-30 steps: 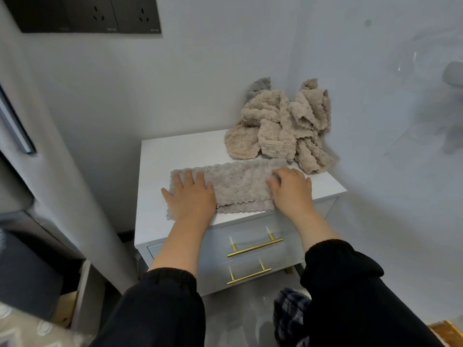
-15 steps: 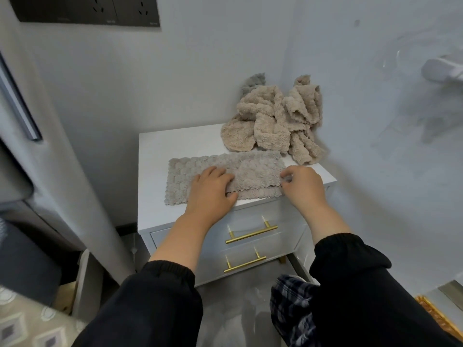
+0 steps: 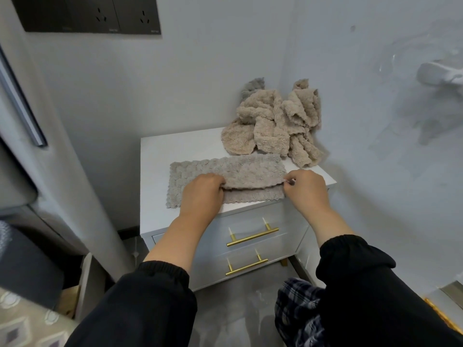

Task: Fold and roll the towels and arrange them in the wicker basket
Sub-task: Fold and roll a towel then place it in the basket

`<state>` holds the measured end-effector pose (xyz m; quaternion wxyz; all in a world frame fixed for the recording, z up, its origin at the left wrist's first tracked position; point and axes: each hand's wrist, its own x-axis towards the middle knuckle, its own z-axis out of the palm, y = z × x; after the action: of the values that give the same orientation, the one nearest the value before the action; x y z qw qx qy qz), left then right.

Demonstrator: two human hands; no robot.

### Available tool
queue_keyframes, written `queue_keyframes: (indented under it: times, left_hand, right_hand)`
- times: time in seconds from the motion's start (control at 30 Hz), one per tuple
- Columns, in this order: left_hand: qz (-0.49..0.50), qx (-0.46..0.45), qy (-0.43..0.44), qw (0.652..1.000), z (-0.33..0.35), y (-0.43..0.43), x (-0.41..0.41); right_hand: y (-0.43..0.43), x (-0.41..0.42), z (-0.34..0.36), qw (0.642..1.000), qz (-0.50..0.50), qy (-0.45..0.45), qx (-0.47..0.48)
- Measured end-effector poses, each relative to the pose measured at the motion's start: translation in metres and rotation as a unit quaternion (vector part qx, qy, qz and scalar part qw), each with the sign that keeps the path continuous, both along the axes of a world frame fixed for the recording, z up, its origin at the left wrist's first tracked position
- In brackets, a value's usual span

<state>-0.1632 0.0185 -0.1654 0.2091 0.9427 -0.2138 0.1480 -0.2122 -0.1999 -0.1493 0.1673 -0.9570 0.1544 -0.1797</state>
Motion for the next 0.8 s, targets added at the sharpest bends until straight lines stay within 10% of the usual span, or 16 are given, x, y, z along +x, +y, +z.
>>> queue_keyframes:
  times: [0.23,0.6,0.8]
  left_hand:
    - [0.011,-0.057,-0.010,0.998,0.008,0.003,0.001]
    - [-0.098,0.116,0.064,0.986,-0.010,-0.011,-0.005]
    - [-0.101,0.197,0.056,0.974,-0.016,-0.019,-0.002]
  right_hand:
    - [-0.010,-0.004,0.024,0.999,0.031,-0.001,0.024]
    - [-0.015,-0.006,0.004,0.988,-0.057,0.118,0.083]
    - [-0.008,-0.006,-0.001,0.924,-0.122,0.164,0.322]
